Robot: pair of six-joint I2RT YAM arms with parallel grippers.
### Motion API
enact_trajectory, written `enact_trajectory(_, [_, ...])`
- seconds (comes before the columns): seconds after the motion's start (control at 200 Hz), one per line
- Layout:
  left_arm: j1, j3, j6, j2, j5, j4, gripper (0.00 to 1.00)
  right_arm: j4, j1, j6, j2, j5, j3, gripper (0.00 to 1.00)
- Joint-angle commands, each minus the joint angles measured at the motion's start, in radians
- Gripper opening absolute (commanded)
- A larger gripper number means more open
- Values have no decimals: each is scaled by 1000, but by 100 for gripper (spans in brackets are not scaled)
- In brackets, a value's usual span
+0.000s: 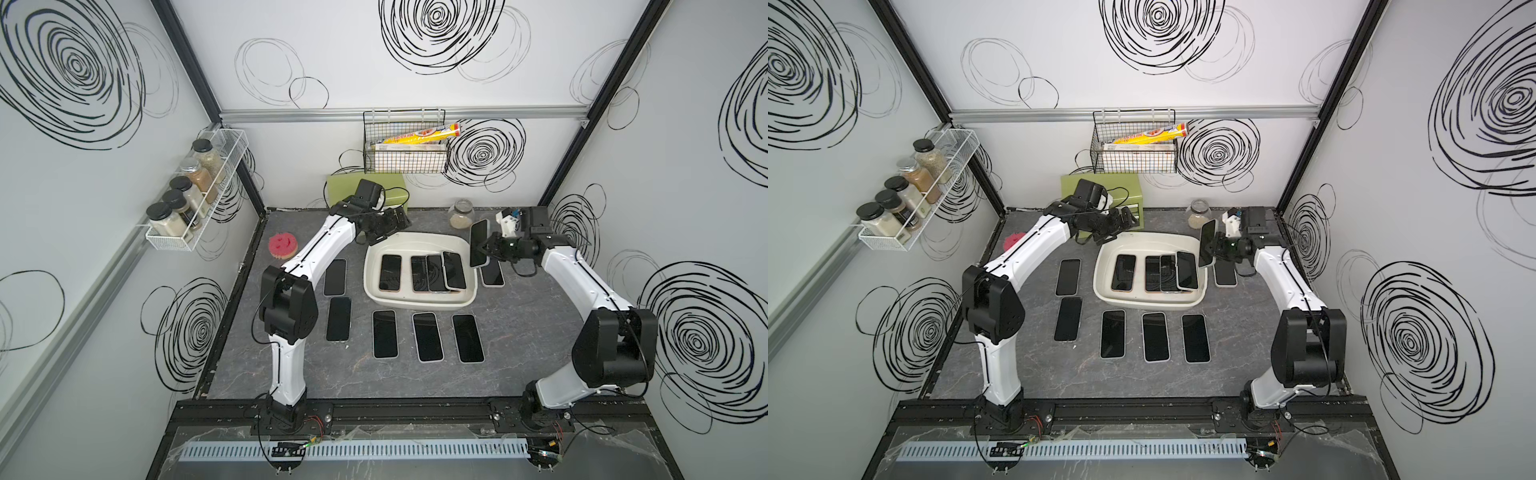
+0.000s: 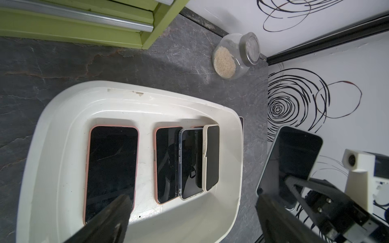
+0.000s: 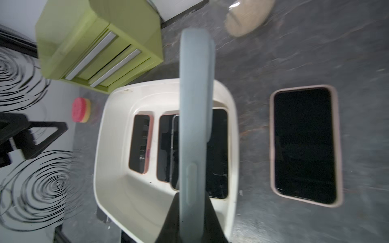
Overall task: Take the phone out of the storage box
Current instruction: Pick up the phone from the storage box, then place the phone at the center of the board.
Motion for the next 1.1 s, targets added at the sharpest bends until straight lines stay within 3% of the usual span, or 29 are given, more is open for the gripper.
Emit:
enact_trajectory(0.0, [3,-56,43,-56,15,44,99,-127,-26,-131,21,141,75,0])
enact_trajectory(0.17, [3,-167,73,-111,35,66,99,-212,-70,-252,106,240,160,0])
enact_trajectory(0.531, [3,-343,162,-183,59,49,99,-212,-140,-309,272,353,202,0])
enact_trajectory(0.896, [-3,-426,156,-200,90,66,99,-140,-156,-321,374,373,173,0])
enact_trajectory(1.091, [-3,-422,163,-190,86,56,99,-121,-178,-332,423,320,201,0])
